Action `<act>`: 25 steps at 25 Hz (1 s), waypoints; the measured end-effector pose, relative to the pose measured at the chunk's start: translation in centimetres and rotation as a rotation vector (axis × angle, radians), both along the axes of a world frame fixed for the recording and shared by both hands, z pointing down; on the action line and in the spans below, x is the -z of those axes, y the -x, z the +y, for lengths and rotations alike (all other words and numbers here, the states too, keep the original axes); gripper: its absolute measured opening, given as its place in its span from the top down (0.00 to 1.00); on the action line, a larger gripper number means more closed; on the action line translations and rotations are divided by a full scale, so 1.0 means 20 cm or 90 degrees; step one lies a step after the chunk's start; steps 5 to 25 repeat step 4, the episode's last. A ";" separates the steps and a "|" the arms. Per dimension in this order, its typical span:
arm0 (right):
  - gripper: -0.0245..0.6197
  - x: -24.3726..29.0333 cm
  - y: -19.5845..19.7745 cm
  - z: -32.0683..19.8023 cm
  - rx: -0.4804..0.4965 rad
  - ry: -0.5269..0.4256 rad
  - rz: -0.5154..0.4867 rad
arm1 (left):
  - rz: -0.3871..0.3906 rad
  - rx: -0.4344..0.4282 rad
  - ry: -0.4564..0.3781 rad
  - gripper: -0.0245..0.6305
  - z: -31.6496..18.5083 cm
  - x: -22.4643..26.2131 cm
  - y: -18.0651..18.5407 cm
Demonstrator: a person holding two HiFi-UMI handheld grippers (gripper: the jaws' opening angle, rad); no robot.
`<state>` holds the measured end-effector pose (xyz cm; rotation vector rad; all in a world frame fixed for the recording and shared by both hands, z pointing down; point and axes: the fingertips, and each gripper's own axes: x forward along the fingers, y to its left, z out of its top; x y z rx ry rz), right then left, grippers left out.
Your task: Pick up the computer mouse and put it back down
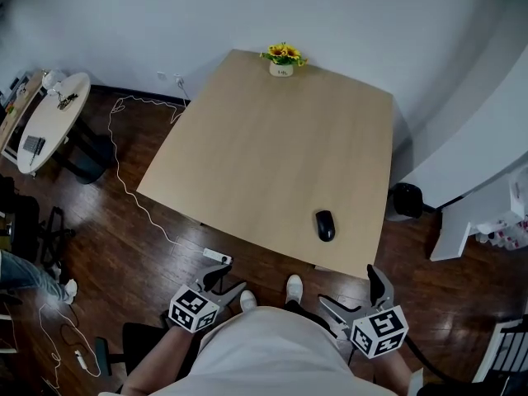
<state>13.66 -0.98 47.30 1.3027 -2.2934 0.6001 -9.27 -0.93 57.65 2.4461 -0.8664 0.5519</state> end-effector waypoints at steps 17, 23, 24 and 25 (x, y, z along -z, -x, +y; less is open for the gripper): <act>0.06 -0.03 0.11 0.06 -0.006 0.004 -0.002 | 0.001 -0.003 -0.003 0.65 0.03 -0.02 0.10; 0.06 -0.03 0.11 0.06 -0.006 0.004 -0.002 | 0.001 -0.003 -0.003 0.65 0.03 -0.02 0.10; 0.06 -0.03 0.11 0.06 -0.006 0.004 -0.002 | 0.001 -0.003 -0.003 0.65 0.03 -0.02 0.10; 0.06 -0.03 0.11 0.06 -0.006 0.004 -0.002 | 0.001 -0.003 -0.003 0.65 0.03 -0.02 0.10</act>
